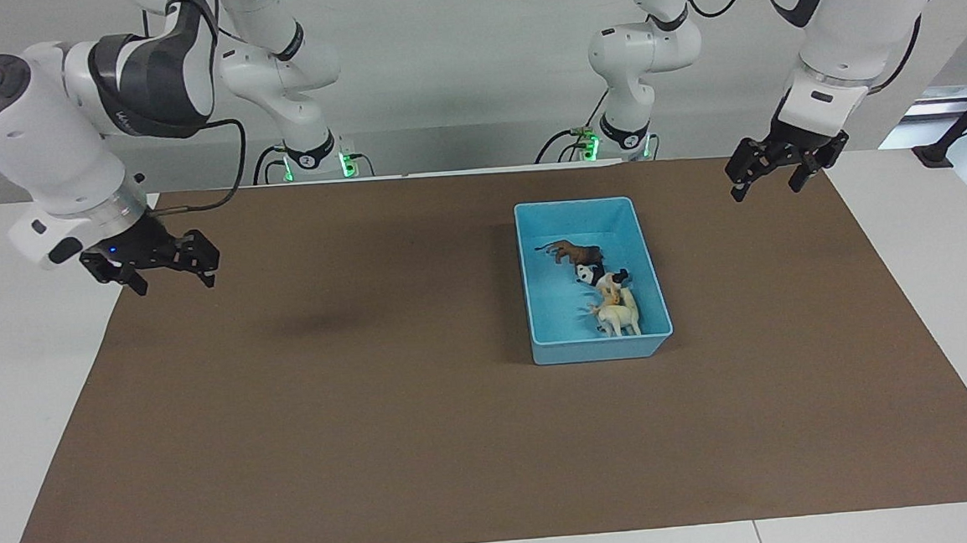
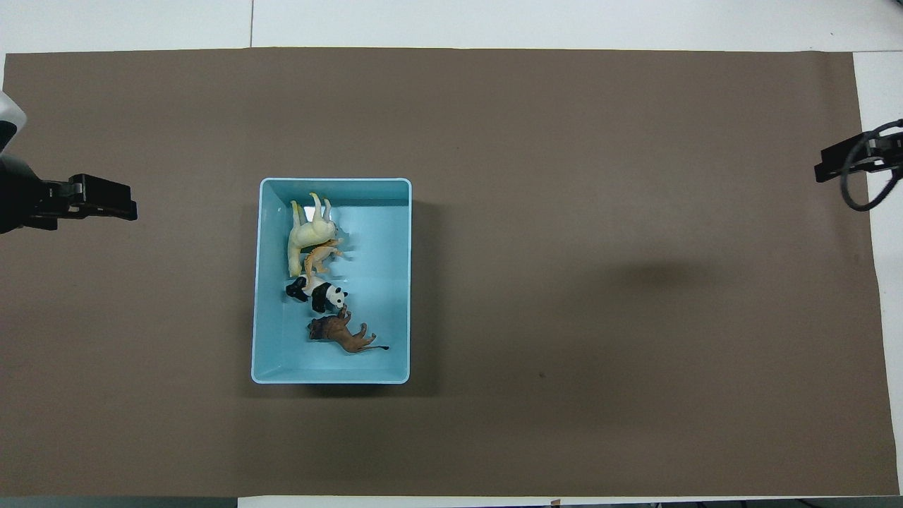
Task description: Put all toys into storage box
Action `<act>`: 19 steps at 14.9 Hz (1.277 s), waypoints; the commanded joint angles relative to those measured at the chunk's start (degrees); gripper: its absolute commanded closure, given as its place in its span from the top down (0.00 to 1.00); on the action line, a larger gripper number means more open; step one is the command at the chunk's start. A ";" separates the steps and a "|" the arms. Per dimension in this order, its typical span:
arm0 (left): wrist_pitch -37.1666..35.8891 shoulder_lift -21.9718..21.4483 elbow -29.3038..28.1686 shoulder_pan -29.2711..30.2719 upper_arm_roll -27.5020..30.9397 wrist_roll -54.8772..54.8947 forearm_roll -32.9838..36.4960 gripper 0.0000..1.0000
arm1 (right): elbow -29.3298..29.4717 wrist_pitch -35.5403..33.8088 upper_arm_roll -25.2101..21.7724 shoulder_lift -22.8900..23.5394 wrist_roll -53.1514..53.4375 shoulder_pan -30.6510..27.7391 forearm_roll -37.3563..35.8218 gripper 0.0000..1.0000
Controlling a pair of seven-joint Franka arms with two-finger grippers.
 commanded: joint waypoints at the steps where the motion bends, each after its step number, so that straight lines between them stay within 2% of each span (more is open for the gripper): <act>1: -1.90 -0.84 -0.95 -0.48 0.14 0.28 -1.07 1.00 | -1.57 -5.87 0.91 -6.88 -0.93 -1.17 -0.80 1.00; 4: -2.26 -1.54 -1.74 -0.92 0.14 0.36 -1.07 1.00 | -1.83 -10.71 0.99 -11.11 -0.15 -1.35 -0.89 1.00; 7: -2.18 -1.89 -2.45 -1.00 0.23 -0.07 -1.07 1.00 | -7.17 -11.17 1.87 -15.06 5.99 -1.26 -1.24 1.00; 8: -1.48 -1.89 -2.54 -0.92 0.23 -0.16 -1.07 1.00 | -9.72 -9.69 2.92 -15.86 6.27 -1.87 -2.20 1.00; 10: -2.08 -1.89 -2.45 -0.48 0.31 0.01 -0.99 1.00 | -13.60 -2.85 8.26 -17.18 4.26 -6.78 -2.91 1.00; 13: -1.82 -1.89 -2.45 -0.13 0.49 -0.08 -0.98 1.00 | -12.47 0.26 8.99 -15.08 2.41 -7.76 -2.91 1.00; 15: -2.00 -1.89 -2.45 -0.13 0.40 -0.08 -0.98 1.00 | -10.55 -2.27 9.08 -14.64 2.41 -7.85 -3.17 1.00; 17: -2.00 -1.89 -2.45 -0.21 0.40 -0.08 -0.98 1.00 | -6.33 -7.89 9.08 -12.97 2.49 -7.94 -3.17 1.00; 19: -2.00 -1.89 -2.45 -0.21 0.40 -0.08 -0.98 1.00 | -7.01 -8.53 9.08 -13.40 2.49 -8.55 -3.17 1.00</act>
